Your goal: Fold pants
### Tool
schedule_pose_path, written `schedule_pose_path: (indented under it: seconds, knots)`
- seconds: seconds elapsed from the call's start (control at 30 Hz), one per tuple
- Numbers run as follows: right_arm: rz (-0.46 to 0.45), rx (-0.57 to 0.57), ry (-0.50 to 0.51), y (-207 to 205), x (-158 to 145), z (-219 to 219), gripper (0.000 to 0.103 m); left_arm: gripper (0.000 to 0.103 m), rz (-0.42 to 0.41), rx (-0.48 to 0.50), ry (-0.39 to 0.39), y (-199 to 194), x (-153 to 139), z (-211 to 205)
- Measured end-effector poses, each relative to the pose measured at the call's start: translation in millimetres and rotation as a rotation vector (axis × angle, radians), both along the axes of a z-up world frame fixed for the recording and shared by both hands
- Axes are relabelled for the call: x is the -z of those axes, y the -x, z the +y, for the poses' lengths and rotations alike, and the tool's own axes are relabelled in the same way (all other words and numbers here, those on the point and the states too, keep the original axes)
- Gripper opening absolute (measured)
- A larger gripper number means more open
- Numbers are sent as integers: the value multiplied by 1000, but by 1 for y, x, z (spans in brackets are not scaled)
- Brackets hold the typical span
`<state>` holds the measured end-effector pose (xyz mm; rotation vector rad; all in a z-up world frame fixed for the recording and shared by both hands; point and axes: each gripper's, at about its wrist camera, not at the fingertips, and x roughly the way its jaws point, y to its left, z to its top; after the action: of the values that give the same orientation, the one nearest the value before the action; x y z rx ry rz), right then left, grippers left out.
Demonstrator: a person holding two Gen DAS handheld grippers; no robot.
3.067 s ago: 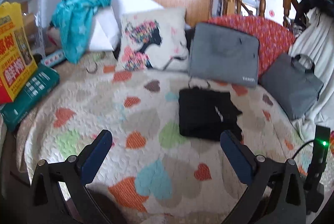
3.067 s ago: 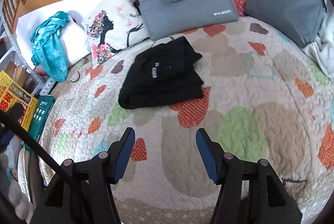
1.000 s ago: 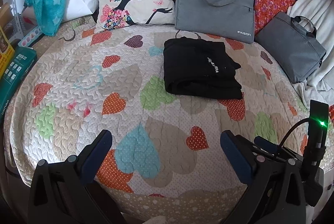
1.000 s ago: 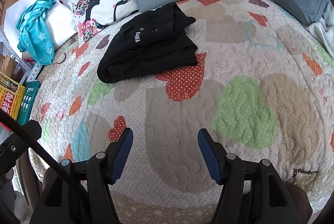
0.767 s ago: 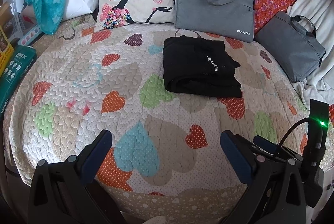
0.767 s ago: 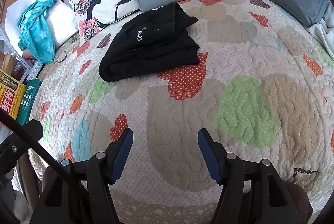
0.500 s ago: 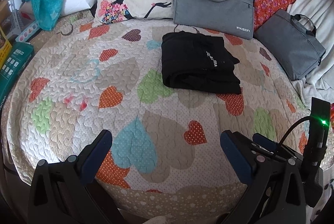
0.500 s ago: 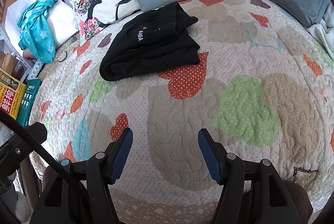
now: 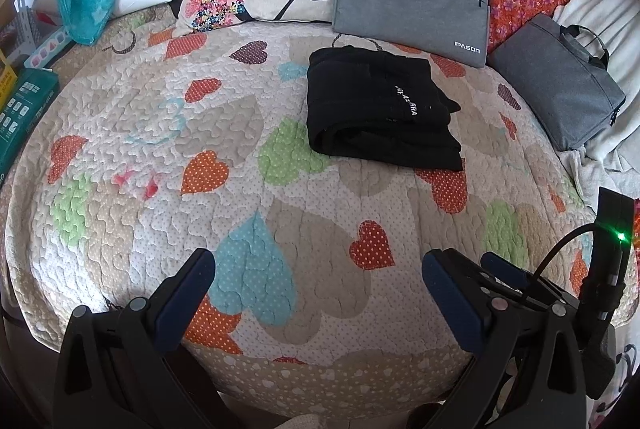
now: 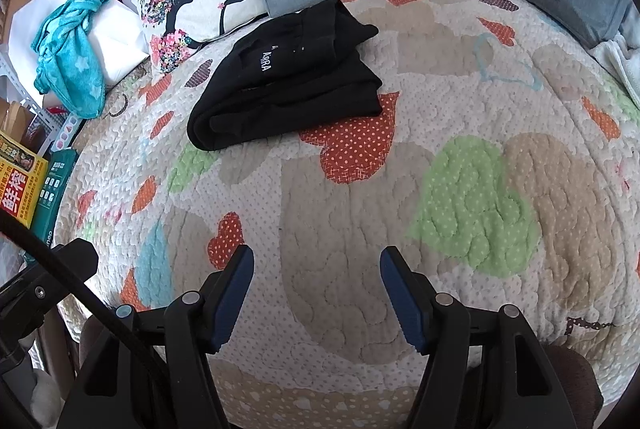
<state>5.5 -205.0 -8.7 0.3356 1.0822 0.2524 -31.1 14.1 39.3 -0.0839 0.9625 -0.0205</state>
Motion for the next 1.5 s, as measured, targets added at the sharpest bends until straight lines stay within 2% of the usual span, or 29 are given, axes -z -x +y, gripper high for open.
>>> schedule_pose_path:
  seconds: [1.5]
  knots:
    - [-5, -15, 0, 1, 0, 3, 73, 103, 36, 16, 42, -2, 6, -3]
